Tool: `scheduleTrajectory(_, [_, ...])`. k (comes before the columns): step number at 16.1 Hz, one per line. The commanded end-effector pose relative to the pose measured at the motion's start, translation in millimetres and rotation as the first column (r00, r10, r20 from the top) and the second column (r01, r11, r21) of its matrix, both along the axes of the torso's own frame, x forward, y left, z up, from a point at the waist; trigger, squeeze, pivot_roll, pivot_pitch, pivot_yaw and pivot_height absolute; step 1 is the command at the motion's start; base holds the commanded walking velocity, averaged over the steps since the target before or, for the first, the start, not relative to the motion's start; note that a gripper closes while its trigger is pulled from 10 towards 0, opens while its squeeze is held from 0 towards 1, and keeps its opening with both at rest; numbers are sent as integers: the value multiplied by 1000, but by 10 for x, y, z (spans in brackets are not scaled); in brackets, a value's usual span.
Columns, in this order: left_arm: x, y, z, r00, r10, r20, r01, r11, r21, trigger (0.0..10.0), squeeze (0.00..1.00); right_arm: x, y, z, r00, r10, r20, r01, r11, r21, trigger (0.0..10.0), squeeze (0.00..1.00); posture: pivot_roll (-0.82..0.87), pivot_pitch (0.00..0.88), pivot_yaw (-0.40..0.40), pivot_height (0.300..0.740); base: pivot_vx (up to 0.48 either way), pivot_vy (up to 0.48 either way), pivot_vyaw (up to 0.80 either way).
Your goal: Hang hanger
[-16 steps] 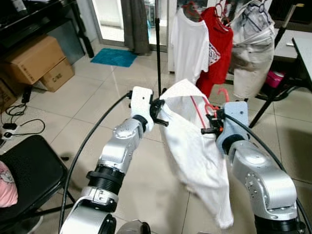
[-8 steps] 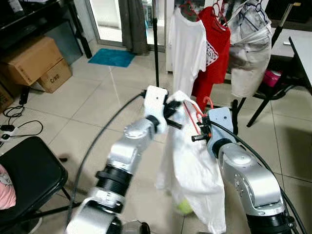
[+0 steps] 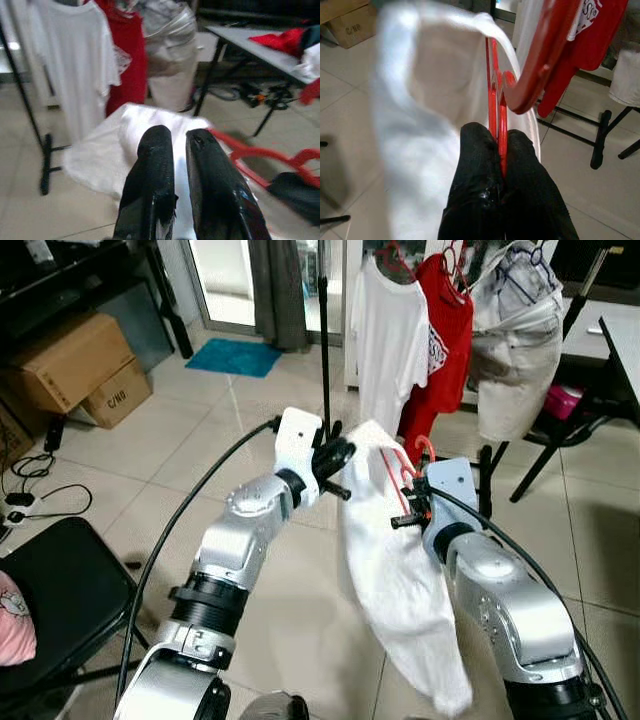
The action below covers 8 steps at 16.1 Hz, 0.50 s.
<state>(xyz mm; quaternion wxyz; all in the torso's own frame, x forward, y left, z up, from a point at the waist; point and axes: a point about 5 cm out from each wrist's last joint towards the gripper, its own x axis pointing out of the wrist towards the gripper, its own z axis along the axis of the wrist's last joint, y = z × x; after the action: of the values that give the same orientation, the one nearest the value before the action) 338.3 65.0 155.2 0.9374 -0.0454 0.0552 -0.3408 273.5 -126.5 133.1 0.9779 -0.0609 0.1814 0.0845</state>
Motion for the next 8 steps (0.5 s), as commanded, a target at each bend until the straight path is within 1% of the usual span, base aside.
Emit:
scheduleTrajectory(1, [-5,-17,70,998,-60,9,60,998,22,10000,1000,24,-16,41,1000,6,29,-6,1000,10,10000,0,-33,26,100,740,0,0,0])
scheduleTrajectory(2, [-19,-20,74,997,-80,6,80,996,24,10000,1000,19,-36,18,1000,1,24,-1,1000,5,10000,0,-41,17,108,740,0,0,0])
scheduleTrajectory(4, [-31,28,83,994,-111,-3,111,993,40,10000,1000,6,-47,17,1000,-10,21,10,1000,7,10000,0,-57,8,117,740,0,0,0])
scheduleTrajectory(5, [-15,102,101,994,-110,8,110,992,69,10000,1000,-1,-44,55,999,0,34,0,1000,26,10000,0,-62,6,126,740,0,0,0])
scheduleTrajectory(8, [29,469,134,996,-72,55,64,988,144,10000,1000,-45,-76,100,995,86,42,-88,995,41,10000,0,-72,4,125,740,0,0,0])
